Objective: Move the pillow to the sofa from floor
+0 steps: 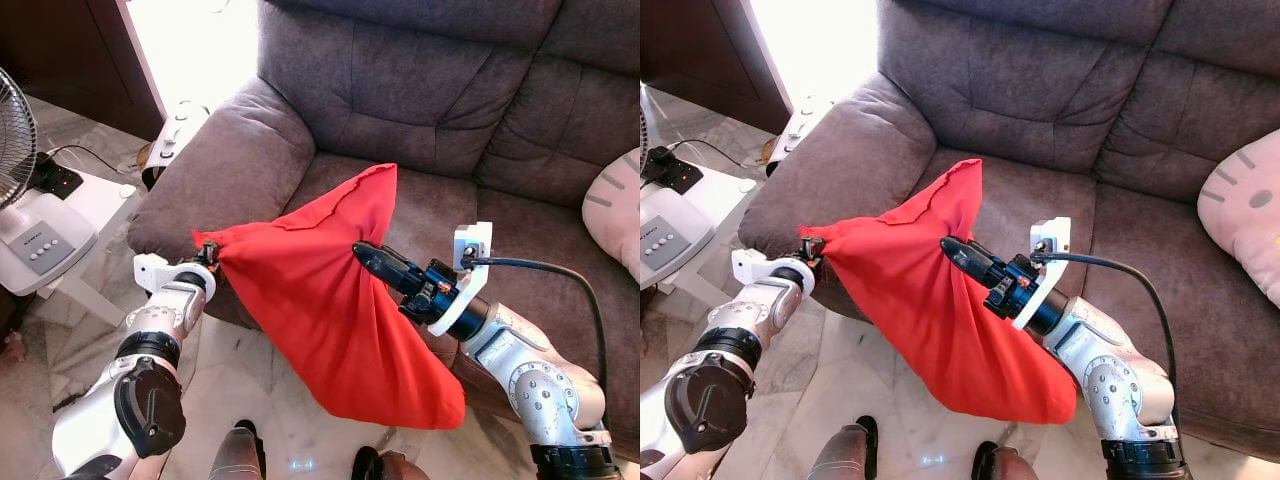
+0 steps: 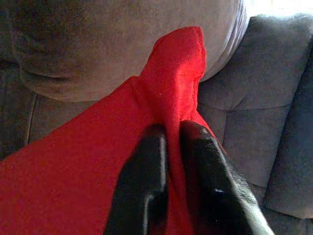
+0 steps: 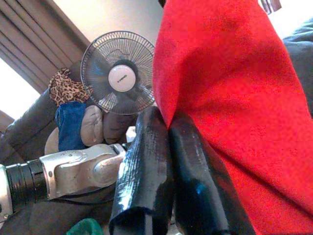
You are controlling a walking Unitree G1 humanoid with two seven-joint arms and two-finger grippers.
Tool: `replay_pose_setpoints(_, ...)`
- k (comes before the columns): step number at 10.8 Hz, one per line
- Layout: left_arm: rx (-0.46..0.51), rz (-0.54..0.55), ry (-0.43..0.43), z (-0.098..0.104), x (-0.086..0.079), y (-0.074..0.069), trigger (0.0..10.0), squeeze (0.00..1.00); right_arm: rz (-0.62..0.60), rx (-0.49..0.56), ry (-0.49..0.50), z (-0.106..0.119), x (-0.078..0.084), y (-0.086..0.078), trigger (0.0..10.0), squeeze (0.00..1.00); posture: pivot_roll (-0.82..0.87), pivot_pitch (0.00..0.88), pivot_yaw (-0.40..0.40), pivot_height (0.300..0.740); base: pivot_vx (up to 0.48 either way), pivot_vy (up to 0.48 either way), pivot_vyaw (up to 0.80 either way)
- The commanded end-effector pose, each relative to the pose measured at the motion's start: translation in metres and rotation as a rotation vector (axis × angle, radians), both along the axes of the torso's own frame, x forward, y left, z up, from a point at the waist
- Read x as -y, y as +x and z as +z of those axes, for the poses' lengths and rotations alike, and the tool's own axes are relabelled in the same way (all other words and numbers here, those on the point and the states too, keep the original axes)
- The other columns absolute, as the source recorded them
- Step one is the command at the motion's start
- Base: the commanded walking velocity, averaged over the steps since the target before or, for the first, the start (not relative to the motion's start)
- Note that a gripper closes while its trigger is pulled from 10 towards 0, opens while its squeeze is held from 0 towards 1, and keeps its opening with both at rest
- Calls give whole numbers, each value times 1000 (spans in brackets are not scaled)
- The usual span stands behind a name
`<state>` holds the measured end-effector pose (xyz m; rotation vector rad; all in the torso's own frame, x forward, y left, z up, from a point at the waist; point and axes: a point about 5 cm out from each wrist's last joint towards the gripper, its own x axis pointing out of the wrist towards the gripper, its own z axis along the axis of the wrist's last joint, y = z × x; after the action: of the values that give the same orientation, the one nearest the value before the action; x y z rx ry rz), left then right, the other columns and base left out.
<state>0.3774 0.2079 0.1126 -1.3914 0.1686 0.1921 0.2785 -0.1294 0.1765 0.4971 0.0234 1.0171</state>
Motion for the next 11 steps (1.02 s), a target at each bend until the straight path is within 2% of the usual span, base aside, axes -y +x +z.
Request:
replay_pose_setpoints(1, -21, 6, 6, -7, -4, -4, 0, 0, 56, 146, 62, 28, -4, -6, 0, 0, 43, 242, -27, 703, 0, 0, 0)
replay_pose_setpoints(4, -11, 29, 17, -4, -9, -4, 0, 0, 51, 141, 66, 26, -5, -5, 0, 0, 51, 247, -28, 703, 0, 0, 0)
replay_pose_setpoints(5, -14, 57, 48, -1, -14, -3, 0, 0, 45, 139, 65, 26, -5, -4, 0, 0, 52, 246, -28, 703, 0, 0, 0)
replay_pose_setpoints(6, 200, 115, 245, 39, -23, 3, 0, 0, -7, 146, 50, 26, -3, 0, 0, 0, 51, 242, -25, 703, 0, 0, 0)
replay_pose_setpoints(7, 345, 157, 350, 71, -25, 1, 10000, 0, -97, 132, 18, 24, 1, 10, 10000, 0, 57, 240, -25, 703, 0, 0, 0)
replay_pose_setpoints(8, 419, 178, 407, 92, -26, -3, 10000, 0, -131, 128, 15, 23, 2, 15, 10000, 0, 67, 234, -26, 703, 0, 0, 0)
replay_pose_setpoints(9, 486, 200, 500, 117, -26, -10, 10000, 0, -195, 137, 12, 25, 2, 26, 10000, 0, 81, 221, -23, 703, 0, 0, 0)
replay_pose_setpoints(10, 509, 200, 560, 128, -24, -13, 10000, 0, -270, 145, -10, 28, 1, 36, 10000, 0, 87, 216, -22, 703, 0, 0, 0)
replay_pose_setpoints(11, 551, 154, 725, 138, -13, -18, 10000, 0, -394, 169, -101, 26, 1, 50, 10000, 0, 98, 199, -17, 703, 0, 0, 0)
